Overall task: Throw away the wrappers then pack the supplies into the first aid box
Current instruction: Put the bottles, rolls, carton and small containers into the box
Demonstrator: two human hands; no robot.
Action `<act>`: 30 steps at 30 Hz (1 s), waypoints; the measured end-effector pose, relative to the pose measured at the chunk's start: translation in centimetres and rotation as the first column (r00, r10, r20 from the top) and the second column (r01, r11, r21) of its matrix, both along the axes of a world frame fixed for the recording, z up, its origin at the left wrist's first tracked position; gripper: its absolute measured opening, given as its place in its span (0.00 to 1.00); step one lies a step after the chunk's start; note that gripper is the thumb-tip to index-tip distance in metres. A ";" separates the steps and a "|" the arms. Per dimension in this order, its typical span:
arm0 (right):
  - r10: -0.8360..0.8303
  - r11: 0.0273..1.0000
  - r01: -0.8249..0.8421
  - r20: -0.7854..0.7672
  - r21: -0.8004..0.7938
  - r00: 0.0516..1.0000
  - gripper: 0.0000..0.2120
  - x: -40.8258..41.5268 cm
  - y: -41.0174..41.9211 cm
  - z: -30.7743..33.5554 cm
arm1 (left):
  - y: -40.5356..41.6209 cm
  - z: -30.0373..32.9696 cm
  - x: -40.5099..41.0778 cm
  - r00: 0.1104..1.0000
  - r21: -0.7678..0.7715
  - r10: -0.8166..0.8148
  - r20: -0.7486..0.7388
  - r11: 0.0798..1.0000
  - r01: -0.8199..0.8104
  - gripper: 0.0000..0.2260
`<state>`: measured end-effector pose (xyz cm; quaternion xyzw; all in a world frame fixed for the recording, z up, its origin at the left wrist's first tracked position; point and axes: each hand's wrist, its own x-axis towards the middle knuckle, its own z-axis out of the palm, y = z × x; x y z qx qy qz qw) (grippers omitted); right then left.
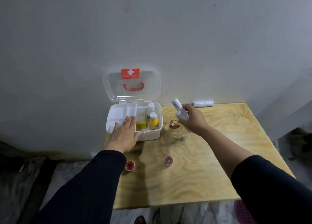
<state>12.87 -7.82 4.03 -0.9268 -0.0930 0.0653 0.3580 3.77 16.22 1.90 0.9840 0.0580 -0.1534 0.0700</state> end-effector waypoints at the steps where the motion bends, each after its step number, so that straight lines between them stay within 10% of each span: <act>1: -0.009 0.999 0.009 0.003 0.046 1.000 0.24 0.0 0.5 1.0 | -0.2 0.1 -0.1 1.000 0.003 0.000 0.003 1.000 0.000 0.31; 12: 0.112 0.940 -0.103 -0.009 0.327 0.994 0.28 -1.6 8.4 5.8 | 2.3 0.3 -0.8 0.994 0.000 0.095 0.050 0.995 -0.096 0.35; 30: 0.171 0.985 -0.165 -0.167 0.048 0.971 0.29 -4.1 14.4 -0.4 | 4.0 -0.8 -1.1 0.998 0.020 0.027 0.064 0.999 -0.028 0.32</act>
